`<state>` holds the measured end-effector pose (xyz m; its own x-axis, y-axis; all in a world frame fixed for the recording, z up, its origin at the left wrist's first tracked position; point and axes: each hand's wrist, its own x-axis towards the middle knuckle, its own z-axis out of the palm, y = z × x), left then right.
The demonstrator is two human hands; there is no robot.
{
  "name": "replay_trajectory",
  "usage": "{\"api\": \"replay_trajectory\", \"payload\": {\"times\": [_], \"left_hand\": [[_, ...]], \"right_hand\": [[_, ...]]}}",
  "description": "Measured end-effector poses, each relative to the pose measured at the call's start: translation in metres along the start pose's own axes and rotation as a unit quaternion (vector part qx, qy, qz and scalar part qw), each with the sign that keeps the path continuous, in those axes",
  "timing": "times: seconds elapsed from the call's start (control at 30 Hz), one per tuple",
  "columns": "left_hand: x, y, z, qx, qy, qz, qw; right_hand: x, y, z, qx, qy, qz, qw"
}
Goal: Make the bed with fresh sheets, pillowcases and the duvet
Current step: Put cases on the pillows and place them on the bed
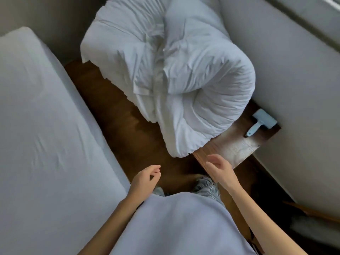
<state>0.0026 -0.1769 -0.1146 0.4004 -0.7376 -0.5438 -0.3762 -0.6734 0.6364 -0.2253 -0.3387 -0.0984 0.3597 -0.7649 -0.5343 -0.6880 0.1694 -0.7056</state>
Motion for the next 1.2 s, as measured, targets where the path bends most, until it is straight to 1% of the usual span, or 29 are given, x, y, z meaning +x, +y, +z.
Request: {"api": "replay_trajectory", "payload": {"times": [0.1,0.2,0.3,0.4,0.5,0.57,0.63,0.7,0.8,0.87,0.97,1.03,1.1,1.2], "left_hand": [[-0.010,-0.043,-0.049,-0.013,0.013,-0.028,0.999],[-0.014,-0.080,-0.091,-0.059,0.054,-0.076,0.994],[-0.012,-0.103,-0.121,-0.121,0.113,-0.107,0.980],[0.000,-0.117,-0.138,-0.167,0.141,-0.128,0.967],[0.022,-0.121,-0.151,-0.192,0.138,-0.143,0.961],[0.038,-0.118,-0.162,-0.201,0.139,-0.150,0.958],[0.060,-0.116,-0.180,-0.212,0.158,-0.159,0.951],[0.086,-0.112,-0.206,-0.220,0.183,-0.171,0.943],[0.129,-0.099,-0.256,-0.224,0.214,-0.190,0.931],[0.162,-0.085,-0.295,-0.218,0.234,-0.177,0.931],[0.215,-0.067,-0.352,-0.207,0.238,-0.151,0.937],[0.245,-0.061,-0.382,-0.198,0.232,-0.137,0.943],[0.275,-0.060,-0.407,-0.186,0.211,-0.126,0.951],[0.321,-0.067,-0.437,-0.175,0.170,-0.118,0.963]], "right_hand": [[-0.006,-0.053,0.049,0.007,-0.018,-0.040,0.999],[-0.007,-0.099,0.087,-0.016,-0.029,-0.079,0.996],[0.003,-0.133,0.110,-0.046,-0.046,-0.105,0.992],[0.023,-0.157,0.123,-0.054,-0.054,-0.108,0.991],[0.055,-0.181,0.136,-0.051,-0.067,-0.098,0.992],[0.077,-0.198,0.149,-0.076,-0.093,-0.102,0.988],[0.108,-0.222,0.166,-0.099,-0.127,-0.114,0.980],[0.144,-0.255,0.181,-0.109,-0.152,-0.138,0.973],[0.199,-0.317,0.193,-0.113,-0.164,-0.162,0.966],[0.232,-0.361,0.196,-0.090,-0.174,-0.175,0.965],[0.279,-0.417,0.199,-0.096,-0.163,-0.199,0.962],[0.302,-0.442,0.199,-0.093,-0.149,-0.195,0.965],[0.324,-0.459,0.203,-0.076,-0.129,-0.181,0.972],[0.348,-0.469,0.210,-0.068,-0.100,-0.131,0.984]]}}
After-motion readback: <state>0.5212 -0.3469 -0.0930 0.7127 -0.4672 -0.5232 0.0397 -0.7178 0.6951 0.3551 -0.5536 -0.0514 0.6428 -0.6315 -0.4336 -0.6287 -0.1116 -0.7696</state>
